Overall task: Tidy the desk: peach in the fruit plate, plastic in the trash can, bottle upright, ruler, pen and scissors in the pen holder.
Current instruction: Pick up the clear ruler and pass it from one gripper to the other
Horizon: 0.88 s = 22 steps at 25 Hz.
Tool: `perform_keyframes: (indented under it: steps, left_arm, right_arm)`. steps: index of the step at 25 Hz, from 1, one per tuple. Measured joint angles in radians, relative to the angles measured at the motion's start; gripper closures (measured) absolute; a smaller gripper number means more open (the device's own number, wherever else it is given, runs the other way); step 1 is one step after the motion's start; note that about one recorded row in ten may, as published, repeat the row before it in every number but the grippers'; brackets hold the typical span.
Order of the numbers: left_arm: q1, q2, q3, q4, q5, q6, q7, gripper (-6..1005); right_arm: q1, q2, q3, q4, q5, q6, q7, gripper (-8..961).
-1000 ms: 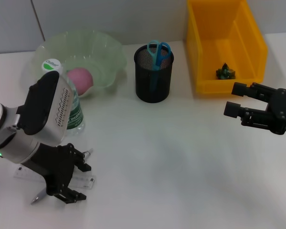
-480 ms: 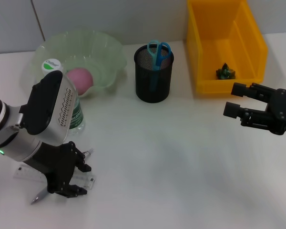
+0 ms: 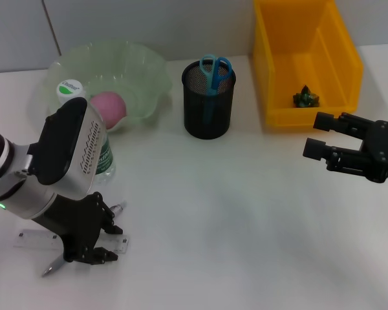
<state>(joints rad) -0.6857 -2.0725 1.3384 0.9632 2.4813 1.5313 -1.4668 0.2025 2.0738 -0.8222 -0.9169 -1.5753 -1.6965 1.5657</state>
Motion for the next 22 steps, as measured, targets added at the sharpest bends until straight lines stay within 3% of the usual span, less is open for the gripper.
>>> perform_keyframes:
  steps: [4,10,15,21,22]
  left_arm:
    - [0.005,0.000,-0.001,0.015,-0.004,0.005,-0.001,612]
    - [0.053,0.005,-0.046,0.150,-0.104,0.110,0.000,611]
    - [0.136,0.006,-0.182,0.308,-0.341,0.201,0.027,607]
    - [0.235,0.004,-0.252,0.328,-0.674,0.072,0.018,601]
    - [0.235,0.004,-0.252,0.328,-0.674,0.072,0.018,600]
  right_arm:
    - [-0.003,0.000,0.000,0.000,0.004,-0.003,0.002,116]
    - [-0.004,0.000,0.013,-0.001,0.007,-0.005,0.002,116]
    - [-0.005,0.000,0.020,-0.008,0.008,-0.007,-0.016,116]
    - [-0.013,0.001,0.038,-0.001,0.008,-0.033,-0.087,116]
    - [-0.016,0.002,0.045,0.001,0.009,-0.042,-0.099,116]
